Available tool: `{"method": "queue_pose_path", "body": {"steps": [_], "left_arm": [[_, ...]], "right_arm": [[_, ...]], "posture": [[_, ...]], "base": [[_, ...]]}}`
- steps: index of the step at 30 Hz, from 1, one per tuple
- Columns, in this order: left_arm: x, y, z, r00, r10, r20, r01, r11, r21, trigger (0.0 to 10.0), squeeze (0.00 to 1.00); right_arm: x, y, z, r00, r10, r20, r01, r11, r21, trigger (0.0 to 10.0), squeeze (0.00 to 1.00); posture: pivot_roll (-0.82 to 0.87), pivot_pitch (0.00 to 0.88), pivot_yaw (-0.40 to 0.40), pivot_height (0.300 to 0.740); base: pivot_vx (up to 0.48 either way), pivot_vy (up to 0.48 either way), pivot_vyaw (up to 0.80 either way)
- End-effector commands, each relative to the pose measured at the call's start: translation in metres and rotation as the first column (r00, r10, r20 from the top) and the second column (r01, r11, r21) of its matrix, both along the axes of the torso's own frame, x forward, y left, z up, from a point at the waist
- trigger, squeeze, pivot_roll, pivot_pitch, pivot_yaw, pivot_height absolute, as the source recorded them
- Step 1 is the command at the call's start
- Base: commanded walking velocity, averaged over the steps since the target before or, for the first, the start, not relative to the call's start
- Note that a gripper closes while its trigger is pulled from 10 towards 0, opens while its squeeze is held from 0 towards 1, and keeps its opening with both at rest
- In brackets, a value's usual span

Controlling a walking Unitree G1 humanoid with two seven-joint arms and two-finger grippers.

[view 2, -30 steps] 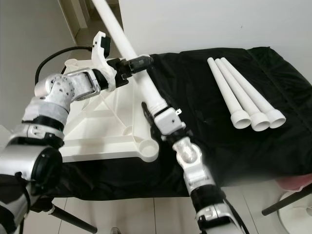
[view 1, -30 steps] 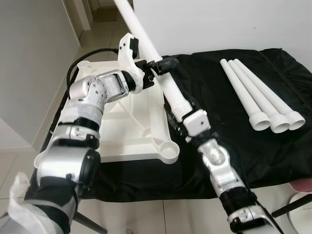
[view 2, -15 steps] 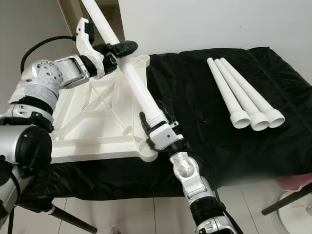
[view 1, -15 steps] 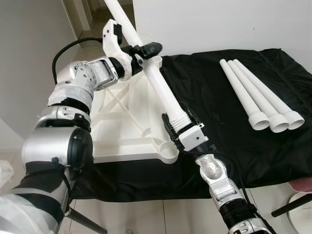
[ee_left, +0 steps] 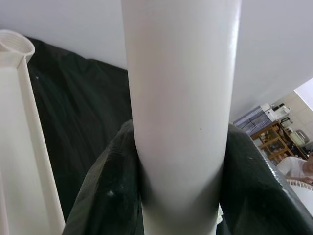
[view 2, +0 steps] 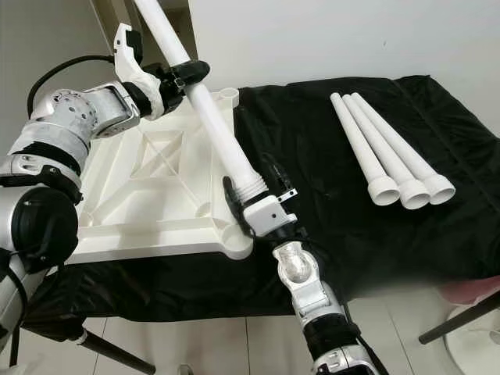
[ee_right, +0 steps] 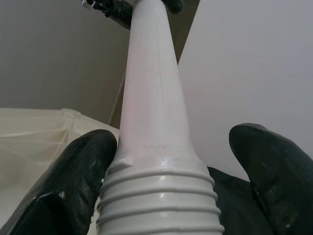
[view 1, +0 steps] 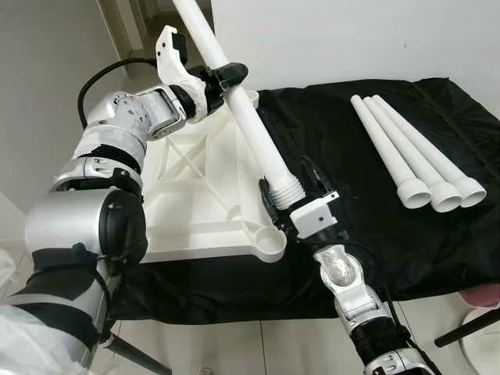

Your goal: Building children table

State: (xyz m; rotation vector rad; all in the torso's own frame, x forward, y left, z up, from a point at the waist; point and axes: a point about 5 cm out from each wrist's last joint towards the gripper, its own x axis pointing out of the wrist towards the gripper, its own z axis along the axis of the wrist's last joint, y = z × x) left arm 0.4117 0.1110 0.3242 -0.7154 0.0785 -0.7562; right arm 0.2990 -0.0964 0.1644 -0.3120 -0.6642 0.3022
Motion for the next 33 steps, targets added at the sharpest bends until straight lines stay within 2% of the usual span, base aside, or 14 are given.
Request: {"method": "queue_pose_path", "body": {"steps": [1,3,4,6,7,8,9,11,24,27,28,29,32,33], "left_arm": [[0.0,0.008,0.01,0.999,0.023,0.045,-0.024,1.0,0.016,0.0,0.0],[0.0,0.009,0.012,0.998,0.026,0.061,-0.028,0.999,0.024,0.0,0.0],[-0.001,0.009,0.017,0.995,0.024,0.095,-0.028,0.999,0.043,10.0,0.0],[-0.001,0.009,0.017,0.995,0.024,0.095,-0.028,0.999,0.043,10.0,0.0],[-0.002,0.008,0.024,0.989,0.018,0.145,-0.029,0.997,0.076,10.0,0.0],[-0.004,0.006,0.031,0.98,0.012,0.198,-0.035,0.993,0.109,10.0,0.0],[-0.006,0.004,0.037,0.967,0.009,0.255,-0.046,0.989,0.138,10.0,0.0],[-0.007,0.002,0.041,0.956,0.014,0.292,-0.062,0.986,0.156,10.0,0.0],[-0.016,-0.009,0.047,0.922,0.04,0.385,-0.103,0.984,0.144,10.0,0.0],[-0.025,-0.021,0.047,0.881,0.073,0.468,-0.172,0.97,0.172,10.0,0.0],[-0.025,-0.021,0.047,0.881,0.073,0.468,-0.172,0.97,0.172,10.0,0.0],[-0.029,-0.026,0.047,0.861,0.078,0.503,-0.198,0.961,0.19,10.0,0.0],[-0.031,-0.03,0.046,0.847,0.079,0.526,-0.215,0.955,0.202,10.0,0.0],[-0.034,-0.034,0.045,0.831,0.085,0.55,-0.235,0.949,0.209,10.0,0.0]], "right_arm": [[0.001,-0.002,0.004,1.0,-0.004,0.0,0.004,0.999,0.04,10.0,1.0],[0.002,-0.003,0.004,1.0,-0.004,-0.013,0.005,0.998,0.064,10.0,1.0],[0.004,-0.005,0.004,0.999,-0.006,-0.04,0.009,0.996,0.091,10.0,1.0],[0.004,-0.005,0.004,0.999,-0.006,-0.04,0.009,0.996,0.091,10.0,1.0],[0.006,-0.005,0.005,0.997,0.007,-0.072,0.001,0.993,0.119,10.0,1.0],[0.009,-0.005,0.009,0.995,0.018,-0.094,-0.004,0.989,0.147,10.0,0.0],[0.013,-0.004,0.013,0.992,0.02,-0.123,-0.001,0.988,0.154,10.0,0.0],[0.017,-0.004,0.015,0.99,0.021,-0.142,0.001,0.988,0.154,10.0,0.0],[0.032,-0.002,0.024,0.977,0.022,-0.211,0.002,0.994,0.111,10.0,0.0],[0.039,0.007,0.033,0.965,0.088,-0.245,-0.066,0.993,0.095,10.0,0.0],[0.039,0.007,0.033,0.965,0.088,-0.245,-0.066,0.993,0.095,10.0,0.0],[0.039,0.01,0.036,0.96,0.111,-0.256,-0.093,0.992,0.08,10.0,0.0],[0.039,0.013,0.038,0.957,0.125,-0.262,-0.111,0.991,0.068,10.0,0.0],[0.04,0.016,0.039,0.953,0.14,-0.27,-0.129,0.99,0.057,10.0,0.0]], "posture": [[-0.08,0.0,0.122,0.74],[-0.08,0.0,0.122,0.74],[-0.08,0.0,0.119,0.74],[-0.08,0.0,0.119,0.74],[-0.08,0.0,0.118,0.74],[-0.08,0.0,0.117,0.74],[-0.08,0.0,0.116,0.74],[-0.08,0.0,0.116,0.74],[-0.08,0.0,0.103,0.74],[-0.07,0.0,0.099,0.74],[-0.07,0.0,0.099,0.74],[-0.07,0.0,0.097,0.74],[-0.07,0.0,0.097,0.74],[-0.06,0.0,0.096,0.74]], "base": [[0.0,0.0,0.0],[0.0,0.0,0.0],[0.0,0.0,0.0],[0.0,0.0,0.0],[0.0,0.0,0.0],[0.0,0.0,0.0],[0.0,0.0,0.0],[0.0,0.0,0.0],[0.0,0.0,0.0],[0.0,0.0,0.0],[0.0,0.0,0.0],[0.0,0.0,0.0],[0.0,0.0,0.0],[0.0,0.0,0.0]]}}
